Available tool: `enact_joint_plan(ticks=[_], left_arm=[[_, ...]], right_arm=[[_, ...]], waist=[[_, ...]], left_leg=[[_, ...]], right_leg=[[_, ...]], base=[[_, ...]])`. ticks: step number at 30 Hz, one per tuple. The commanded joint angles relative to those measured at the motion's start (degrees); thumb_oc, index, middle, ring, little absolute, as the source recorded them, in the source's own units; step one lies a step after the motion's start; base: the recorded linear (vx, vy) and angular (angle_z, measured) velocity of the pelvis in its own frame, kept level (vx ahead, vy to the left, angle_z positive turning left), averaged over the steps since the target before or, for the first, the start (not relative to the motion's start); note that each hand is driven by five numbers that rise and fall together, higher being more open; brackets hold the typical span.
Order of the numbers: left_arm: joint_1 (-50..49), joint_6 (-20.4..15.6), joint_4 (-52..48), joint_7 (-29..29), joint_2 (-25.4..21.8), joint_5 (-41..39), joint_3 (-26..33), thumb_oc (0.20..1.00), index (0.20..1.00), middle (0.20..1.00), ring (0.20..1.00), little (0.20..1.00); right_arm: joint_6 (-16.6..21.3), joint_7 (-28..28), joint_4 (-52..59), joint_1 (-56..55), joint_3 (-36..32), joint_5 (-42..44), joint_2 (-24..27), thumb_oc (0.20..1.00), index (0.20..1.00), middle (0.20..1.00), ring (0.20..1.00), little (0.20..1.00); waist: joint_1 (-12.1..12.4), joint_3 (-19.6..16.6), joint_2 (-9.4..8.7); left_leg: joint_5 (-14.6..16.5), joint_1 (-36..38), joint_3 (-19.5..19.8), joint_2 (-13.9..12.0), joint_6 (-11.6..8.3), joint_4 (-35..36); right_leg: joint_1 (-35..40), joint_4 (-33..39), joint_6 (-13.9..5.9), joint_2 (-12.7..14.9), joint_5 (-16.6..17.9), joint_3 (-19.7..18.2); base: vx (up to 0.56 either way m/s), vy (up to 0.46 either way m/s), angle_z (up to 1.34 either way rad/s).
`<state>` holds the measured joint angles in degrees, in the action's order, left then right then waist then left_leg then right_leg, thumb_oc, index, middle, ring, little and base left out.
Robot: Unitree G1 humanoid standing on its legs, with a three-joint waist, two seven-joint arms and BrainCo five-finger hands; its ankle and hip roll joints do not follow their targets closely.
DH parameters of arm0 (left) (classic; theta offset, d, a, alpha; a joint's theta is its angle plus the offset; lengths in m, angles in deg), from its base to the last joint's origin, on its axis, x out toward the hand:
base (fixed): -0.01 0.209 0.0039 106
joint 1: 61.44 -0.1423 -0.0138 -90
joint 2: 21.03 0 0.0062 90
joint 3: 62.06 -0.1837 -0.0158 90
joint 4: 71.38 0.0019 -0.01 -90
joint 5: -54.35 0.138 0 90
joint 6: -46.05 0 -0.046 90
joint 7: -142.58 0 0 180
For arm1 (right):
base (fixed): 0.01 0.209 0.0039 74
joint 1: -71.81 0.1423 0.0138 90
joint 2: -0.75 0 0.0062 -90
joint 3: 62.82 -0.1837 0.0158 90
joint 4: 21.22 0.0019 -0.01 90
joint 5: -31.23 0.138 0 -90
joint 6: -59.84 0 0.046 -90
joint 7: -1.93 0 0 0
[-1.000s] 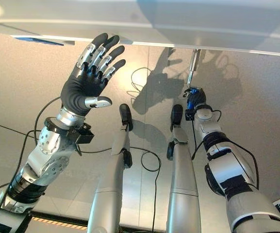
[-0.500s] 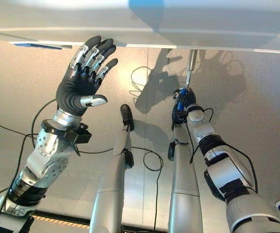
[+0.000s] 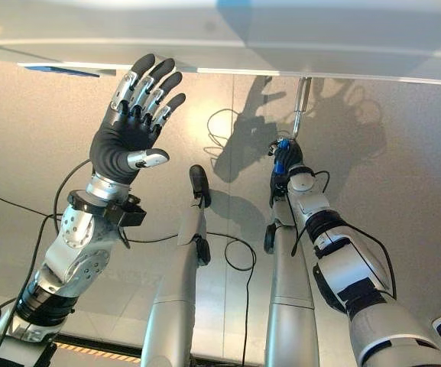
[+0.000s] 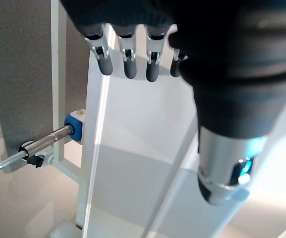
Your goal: Raise the hospital bed
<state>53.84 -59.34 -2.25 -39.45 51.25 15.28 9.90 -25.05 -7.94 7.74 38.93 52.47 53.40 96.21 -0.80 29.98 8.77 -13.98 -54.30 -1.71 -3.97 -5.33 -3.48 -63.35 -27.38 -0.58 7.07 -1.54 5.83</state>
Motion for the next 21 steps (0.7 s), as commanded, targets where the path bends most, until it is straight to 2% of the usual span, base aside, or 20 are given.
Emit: enact_joint_plan(ticks=[1,6,8,9,13,14,17,19,21], left_arm=[[-0.01,-2.34,-4.82,-0.34,-2.27,0.59,-0.26,1.0,1.0,1.0,1.0,1.0],[-0.28,-2.55,-4.39,0.31,-2.1,0.23,-0.19,1.0,1.0,1.0,1.0,1.0],[-0.54,-2.88,-4.37,0.95,-3.25,0.1,-0.08,1.0,1.0,1.0,1.0,1.0],[-0.56,-2.89,-4.37,0.96,-3.23,0.1,-0.08,1.0,1.0,1.0,1.0,1.0],[-1.62,-3.31,-4.49,1.8,-5.39,0.3,-0.07,1.0,1.0,1.0,1.0,1.0],[-1.92,-3.6,-4.57,2.04,-6.44,1.2,-0.05,1.0,1.0,1.0,1.0,1.0],[-2.25,-3.8,-4.52,1.89,-7.02,2.09,-0.28,1.0,1.0,1.0,1.0,1.0],[-2.43,-3.87,-3.93,1.89,-7.08,2.9,-0.43,1.0,1.0,1.0,1.0,1.0],[-2.59,-4.04,-3.81,1.59,-7.33,3.6,0.03,1.0,1.0,1.0,1.0,1.0]], right_arm=[[-1.38,6.41,3.56,-1.49,13.93,-5.97,-12.08,0.2,0.2,0.2,0.2,0.2],[-0.73,7.94,10.73,-2.41,16.08,-4.82,-11.64,0.2,0.2,0.2,0.2,0.2],[0.41,9.48,19.49,-3.67,17.11,-1.6,-9.93,0.2,0.2,0.2,0.2,0.2],[0.36,9.47,19.57,-3.72,17.11,-1.59,-9.89,0.2,0.2,0.2,0.2,0.2],[2.61,12.73,34.47,-6.71,18.11,7.44,-5.56,0.2,0.2,0.2,0.2,0.2],[3.53,14.15,42.04,-7.7,18.25,9.85,-1.8,0.2,0.2,0.2,0.2,0.2],[4.32,14.67,48.13,-9.32,17.03,12.76,1.44,0.2,0.2,0.2,0.2,0.2],[5.84,15.53,53.65,-12.24,14.42,18.53,4.43,0.2,0.2,0.2,0.2,0.2],[6.29,15.64,56.7,-13.2,13.36,18.46,6.07,0.2,0.2,0.2,0.2,0.2]], waist=[[0.84,-0.19,-1.25],[0.81,-0.19,-1.57],[0.74,-0.19,-1.98],[0.74,-0.19,-1.97],[0.37,-0.19,-2.9],[-0.04,-0.19,-3.32],[-0.36,-0.19,-3.52],[-0.9,-0.19,-3.74],[-1.1,-0.19,-3.6]], left_leg=[[9.31,1.92,-0.11,4.73,2.07,-5.08],[9.43,1.9,-0.15,5.02,2.08,-5.49],[9.49,2.1,-0.3,5.13,1.99,-5.69],[9.49,2.12,-0.3,5.13,1.99,-5.68],[9.53,2.42,-0.49,5.0,1.79,-6.12],[9.59,2.55,-0.57,4.84,1.74,-6.24],[9.64,2.71,-0.63,4.8,1.72,-6.37],[9.71,2.87,-0.76,4.76,1.76,-6.61],[9.75,2.99,-0.84,4.66,1.74,-6.57]], right_leg=[[6.63,16.82,-8.83,1.71,8.76,-0.66],[7.12,17.05,-8.95,2.11,9.02,-0.48],[7.71,17.27,-9.04,2.24,9.18,-0.39],[7.73,17.27,-9.04,2.24,9.18,-0.39],[8.42,17.47,-9.13,2.34,9.3,-0.36],[8.67,17.53,-9.16,2.45,9.27,-0.26],[8.94,17.72,-9.17,2.41,9.27,-0.43],[9.21,17.74,-9.14,2.39,9.22,-0.53],[9.3,17.74,-9.08,2.31,9.09,-0.6]], base=[[0.0,0.0,0.0],[0.0,0.0,0.0],[0.0,0.015,0.0],[0.0,0.0,0.0],[0.0,0.004,0.04],[0.0,0.006,0.03],[0.0,0.0,0.0],[0.0,0.0,0.0],[0.0,0.0,0.0]])
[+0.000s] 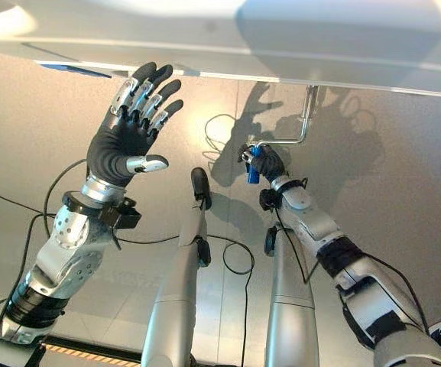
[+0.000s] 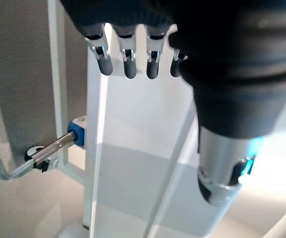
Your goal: Raise the hospital bed
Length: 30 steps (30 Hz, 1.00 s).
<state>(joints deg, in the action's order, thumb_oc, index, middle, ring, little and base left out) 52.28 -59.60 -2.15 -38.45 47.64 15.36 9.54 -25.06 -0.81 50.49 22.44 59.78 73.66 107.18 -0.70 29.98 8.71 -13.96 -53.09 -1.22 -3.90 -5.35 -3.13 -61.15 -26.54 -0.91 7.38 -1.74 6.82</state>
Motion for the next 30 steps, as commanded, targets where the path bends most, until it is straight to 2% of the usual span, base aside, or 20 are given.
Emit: enact_joint_plan(ticks=[1,9,11,12,14,16,17,24,30], left_arm=[[-1.03,-3.78,-3.91,0.59,-3.7,3.52,0.37,1.0,1.0,1.0,1.0,1.0],[-3.79,-4.17,-4.5,0.64,-4.08,4.01,2.45,1.0,1.0,1.0,1.0,1.0],[-5.6,-4.17,-5.1,1.27,-4.57,3.74,4.11,1.0,1.0,1.0,1.0,1.0],[-5.63,-4.15,-5.14,1.28,-4.58,3.73,4.08,1.0,1.0,1.0,1.0,1.0],[-7.06,-4.33,-5.69,2.25,-5.03,2.73,5.81,1.0,1.0,1.0,1.0,1.0],[-7.37,-4.4,-5.91,2.48,-5.08,2.4,6.35,1.0,1.0,1.0,1.0,1.0],[-8.01,-4.54,-6.16,3.16,-5.32,1.92,7.31,1.0,1.0,1.0,1.0,1.0],[-8.57,-4.66,-6.83,4.57,-5.43,-0.37,8.72,1.0,1.0,1.0,1.0,1.0],[-8.62,-4.71,-6.98,5.09,-4.48,-1.79,9.79,1.0,1.0,1.0,1.0,1.0]], right_arm=[[6.27,8.5,14.01,3.25,6.03,-1.8,-4.87,0.2,0.2,0.2,0.2,0.2],[9.42,9.55,25.68,-2.89,-1.12,4.5,0.47,0.2,0.2,0.2,0.2,0.2],[11.06,9.36,28.54,-6.52,-6.28,6.37,2.0,0.2,0.2,0.2,0.2,0.2],[11.01,9.34,28.66,-6.66,-6.36,6.37,2.03,0.2,0.2,0.2,0.2,0.2],[13.0,8.82,29.91,-10.31,-12.32,8.31,2.35,0.2,0.2,0.2,0.2,0.2],[13.51,8.57,30.25,-11.27,-13.96,8.33,2.41,0.2,0.2,0.2,0.2,0.2],[14.75,7.52,30.64,-12.81,-17.64,8.19,2.3,0.2,0.2,0.2,0.2,0.2],[17.23,5.34,31.1,-15.42,-23.77,8.78,0.68,0.2,0.2,0.2,0.2,0.2],[19.9,1.32,29.51,-15.54,-29.27,7.35,-1.23,0.2,0.2,0.2,0.2,0.2]], waist=[[-1.19,-0.19,-3.52],[-2.14,-0.19,-3.34],[-2.65,-0.19,-3.38],[-2.6,-0.19,-3.38],[-3.24,-0.19,-3.74],[-3.37,-0.19,-3.86],[-3.62,-0.19,-4.12],[-4.29,-0.19,-4.45],[-4.78,-0.19,-4.45]], left_leg=[[9.72,1.79,-1.32,4.58,1.76,-6.92],[9.76,2.75,-1.6,4.34,1.72,-6.59],[9.83,2.86,-1.64,4.25,1.74,-6.62],[9.84,2.92,-1.65,4.24,1.74,-6.61],[9.94,3.17,-1.75,4.27,1.74,-6.44],[9.99,3.3,-1.74,4.24,1.73,-6.39],[10.1,3.62,-1.78,4.29,1.77,-6.17],[10.52,4.11,-2.18,4.07,1.78,-6.3],[10.75,4.69,-2.5,3.84,1.66,-5.88]], right_leg=[[7.12,16.9,-8.74,2.0,9.29,-1.59],[7.52,16.85,-8.77,1.74,9.12,-1.79],[7.55,16.7,-8.8,1.64,8.99,-2.0],[7.6,16.69,-8.8,1.63,8.98,-2.01],[7.73,16.75,-8.9,1.51,8.89,-2.19],[7.86,16.8,-8.94,1.51,8.88,-2.23],[7.91,16.71,-9.06,1.37,8.85,-2.34],[7.88,16.25,-9.05,1.15,8.41,-2.71],[7.98,16.15,-8.89,0.7,7.98,-3.1]], base=[[0.0,0.0,0.0],[0.0,0.0,0.0],[0.0,0.0,0.0],[0.0,0.0,0.0],[0.0,0.0,0.0],[0.0,-0.017,0.01],[0.0,-0.034,0.02],[0.0,-0.026,0.02],[0.0,-0.017,-0.01]])
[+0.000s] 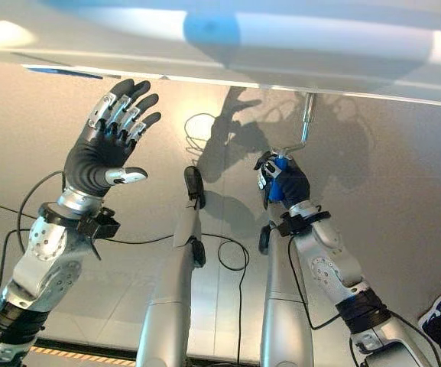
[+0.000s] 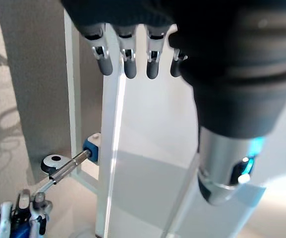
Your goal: Raise the hospital bed
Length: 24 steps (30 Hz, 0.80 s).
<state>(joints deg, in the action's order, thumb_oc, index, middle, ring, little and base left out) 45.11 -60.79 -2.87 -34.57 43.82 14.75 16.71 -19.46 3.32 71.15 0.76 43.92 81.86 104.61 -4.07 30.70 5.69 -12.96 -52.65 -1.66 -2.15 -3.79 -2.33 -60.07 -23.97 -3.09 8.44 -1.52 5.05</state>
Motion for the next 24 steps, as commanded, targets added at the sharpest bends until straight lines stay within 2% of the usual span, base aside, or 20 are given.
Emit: enact_joint_plan(ticks=[1,11,17,21,22,24], left_arm=[[-1.59,-3.55,-6.44,1.32,-0.64,-1.31,2.84,1.0,1.0,1.0,1.0,1.0],[-0.98,-3.33,-6.93,1.67,1.43,-2.82,3.08,1.0,1.0,1.0,1.0,1.0],[-0.89,-3.07,-6.9,1.93,1.79,-2.97,3.18,1.0,1.0,1.0,1.0,1.0],[-1.07,-2.91,-6.98,2.4,1.73,-3.26,3.07,1.0,1.0,1.0,1.0,1.0],[-1.29,-2.97,-6.98,2.24,0.9,-2.72,3.64,1.0,1.0,1.0,1.0,1.0],[-1.19,-2.94,-6.83,2.29,0.63,-2.35,3.81,1.0,1.0,1.0,1.0,1.0]], right_arm=[[14.88,-3.5,8.38,6.2,-14.54,-1.11,1.25,0.2,0.2,0.2,0.2,0.2],[19.13,-8.39,4.45,8.77,-20.5,-0.01,-1.12,0.2,0.2,0.2,0.2,0.2],[20.34,-8.35,2.63,9.41,-21.8,2.35,-0.96,0.2,0.2,0.2,0.2,0.2],[19.63,-6.43,2.88,9.0,-20.69,3.96,-1.01,0.2,0.2,0.2,0.2,0.2],[17.01,-7.06,3.88,7.55,-18.51,-2.79,1.6,0.2,0.2,0.2,0.2,0.2],[15.21,-7.34,6.68,6.4,-17.27,-6.92,2.98,0.2,0.2,0.2,0.2,0.2]], waist=[[-1.43,-0.91,-1.39],[-1.65,-0.91,-1.04],[-1.7,-0.91,-0.95],[-1.67,-0.91,-1.09],[-1.71,-0.91,-1.31],[-1.97,-0.91,-1.47]], left_leg=[[9.82,4.28,-2.03,2.08,0.1,-6.63],[10.3,4.56,-2.04,1.71,0.06,-6.58],[10.13,5.13,-2.12,1.5,-0.06,-5.92],[10.05,5.59,-2.15,1.47,-0.11,-5.54],[9.87,5.79,-2.38,1.37,-0.11,-5.34],[9.79,5.86,-2.48,1.28,-0.12,-5.23]], right_leg=[[6.81,13.53,-6.71,-0.4,7.66,-1.36],[6.11,12.16,-6.24,-0.96,6.63,-1.61],[6.08,11.93,-6.21,-1.18,6.45,-1.49],[6.27,11.99,-6.19,-1.34,6.47,-1.62],[6.18,11.9,-6.17,-1.38,6.59,-1.59],[6.22,12.0,-6.18,-1.34,6.66,-1.57]], base=[[0.0,0.0,0.0],[0.0,-0.005,-0.01],[0.0,0.0,0.0],[0.0,0.0,0.0],[0.0,0.0,0.0],[0.0,-0.017,-0.04]])
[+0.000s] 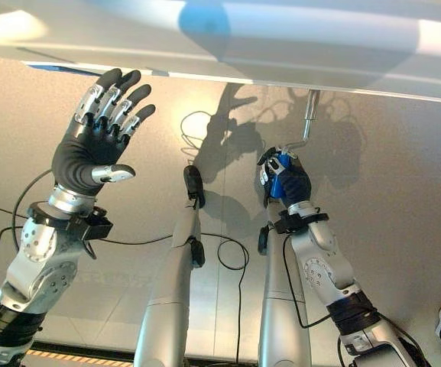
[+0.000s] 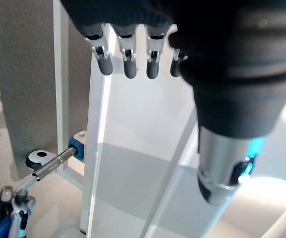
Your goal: Raise the hospital bed
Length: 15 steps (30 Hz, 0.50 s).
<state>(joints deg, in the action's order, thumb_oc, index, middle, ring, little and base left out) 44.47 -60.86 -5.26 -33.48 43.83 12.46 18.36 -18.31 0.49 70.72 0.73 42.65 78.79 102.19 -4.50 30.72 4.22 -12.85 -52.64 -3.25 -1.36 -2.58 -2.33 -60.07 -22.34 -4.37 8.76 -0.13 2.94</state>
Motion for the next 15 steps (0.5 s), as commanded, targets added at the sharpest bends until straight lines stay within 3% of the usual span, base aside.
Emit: enact_joint_plan(ticks=[1,3,8,15], left_arm=[[-0.26,-2.89,-4.31,1.3,0.55,-0.01,1.68,1.0,1.0,1.0,1.0,1.0],[-0.65,-2.85,-4.24,0.84,0.47,2.18,1.7,1.0,1.0,1.0,1.0,1.0],[-2.05,-2.73,-4.13,1.46,-0.64,5.24,2.43,1.0,1.0,1.0,1.0,1.0],[-2.74,-3.16,-4.27,1.78,-0.87,6.51,2.78,1.0,1.0,1.0,1.0,1.0]], right_arm=[[13.79,-3.14,8.12,6.06,-15.04,-2.53,5.36,0.2,0.2,0.2,0.2,0.2],[10.82,-0.74,10.85,4.22,-11.34,-7.96,7.0,0.2,0.2,0.2,0.2,0.2],[7.88,2.9,12.01,1.69,-8.23,-11.44,8.96,0.2,0.2,0.2,0.2,0.2],[8.07,6.16,14.03,0.0,-7.81,-9.11,10.31,0.2,0.2,0.2,0.2,0.2]], waist=[[-1.6,-0.93,-0.04],[-1.56,-0.93,-0.07],[-1.56,-0.93,0.13],[-1.54,-0.93,0.05]], left_leg=[[9.67,5.76,-0.88,0.48,-1.26,-5.3],[9.57,5.5,-0.92,0.47,-1.19,-5.64],[9.26,5.85,-0.85,0.6,-1.24,-5.4],[9.07,6.7,-0.62,0.59,-1.44,-4.93]], right_leg=[[6.2,10.4,-4.88,-1.66,5.3,0.55],[6.16,10.5,-4.8,-1.62,5.51,0.64],[6.94,10.87,-4.85,-1.56,5.73,1.01],[7.89,11.03,-4.91,-1.62,5.68,1.28]], base=[[-0.01,-0.027,-0.04],[0.0,0.0,0.0],[0.0,0.0,0.0],[0.0,0.0,0.0]])
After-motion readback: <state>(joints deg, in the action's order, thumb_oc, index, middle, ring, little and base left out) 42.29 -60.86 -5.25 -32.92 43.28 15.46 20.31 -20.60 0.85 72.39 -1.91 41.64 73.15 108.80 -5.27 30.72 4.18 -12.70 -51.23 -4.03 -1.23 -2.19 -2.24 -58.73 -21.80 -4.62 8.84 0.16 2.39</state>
